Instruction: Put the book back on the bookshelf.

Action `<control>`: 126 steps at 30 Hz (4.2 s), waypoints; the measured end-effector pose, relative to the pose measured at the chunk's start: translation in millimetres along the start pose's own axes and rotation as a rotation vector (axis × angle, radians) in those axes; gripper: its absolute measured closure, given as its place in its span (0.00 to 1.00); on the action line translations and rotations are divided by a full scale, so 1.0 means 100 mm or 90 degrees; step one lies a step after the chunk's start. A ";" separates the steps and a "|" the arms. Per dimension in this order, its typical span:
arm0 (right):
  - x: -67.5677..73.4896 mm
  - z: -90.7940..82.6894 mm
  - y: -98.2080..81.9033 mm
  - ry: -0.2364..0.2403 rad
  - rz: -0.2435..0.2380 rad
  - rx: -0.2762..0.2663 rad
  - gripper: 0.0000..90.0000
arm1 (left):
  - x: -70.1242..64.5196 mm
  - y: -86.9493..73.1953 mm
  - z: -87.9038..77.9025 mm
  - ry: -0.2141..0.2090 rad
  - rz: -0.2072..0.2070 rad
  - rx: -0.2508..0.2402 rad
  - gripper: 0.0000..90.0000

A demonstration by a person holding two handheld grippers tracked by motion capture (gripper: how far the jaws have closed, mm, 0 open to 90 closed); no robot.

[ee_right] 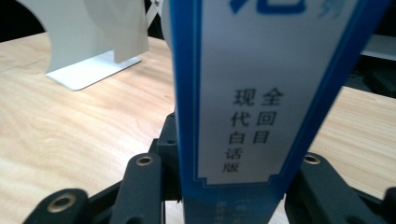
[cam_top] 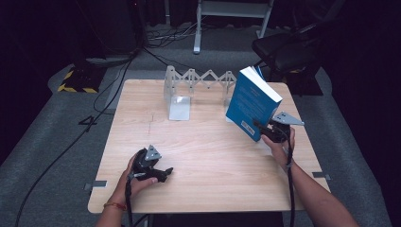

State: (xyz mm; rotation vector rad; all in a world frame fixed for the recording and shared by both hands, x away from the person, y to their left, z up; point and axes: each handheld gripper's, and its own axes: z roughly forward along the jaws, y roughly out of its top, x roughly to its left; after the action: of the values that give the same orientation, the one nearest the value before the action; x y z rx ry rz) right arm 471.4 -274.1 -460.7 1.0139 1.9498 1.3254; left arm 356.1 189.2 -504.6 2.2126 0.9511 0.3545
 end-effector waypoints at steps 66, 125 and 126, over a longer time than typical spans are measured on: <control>0.35 0.22 0.01 -0.064 0.054 0.034 0.69 | 0.00 0.01 0.01 -0.004 0.006 0.003 0.15; 0.20 0.09 0.17 0.001 -0.029 0.072 0.62 | -0.01 0.03 0.03 -0.009 0.011 0.005 0.15; 0.18 0.06 0.18 0.011 -0.039 0.078 0.61 | -0.01 0.03 0.03 -0.009 0.011 0.005 0.15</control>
State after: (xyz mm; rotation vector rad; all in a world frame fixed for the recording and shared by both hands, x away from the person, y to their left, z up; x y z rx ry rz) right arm 471.1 -252.4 -446.1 0.9949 2.0797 1.1964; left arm 358.4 185.0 -504.3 2.2285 0.9272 0.3430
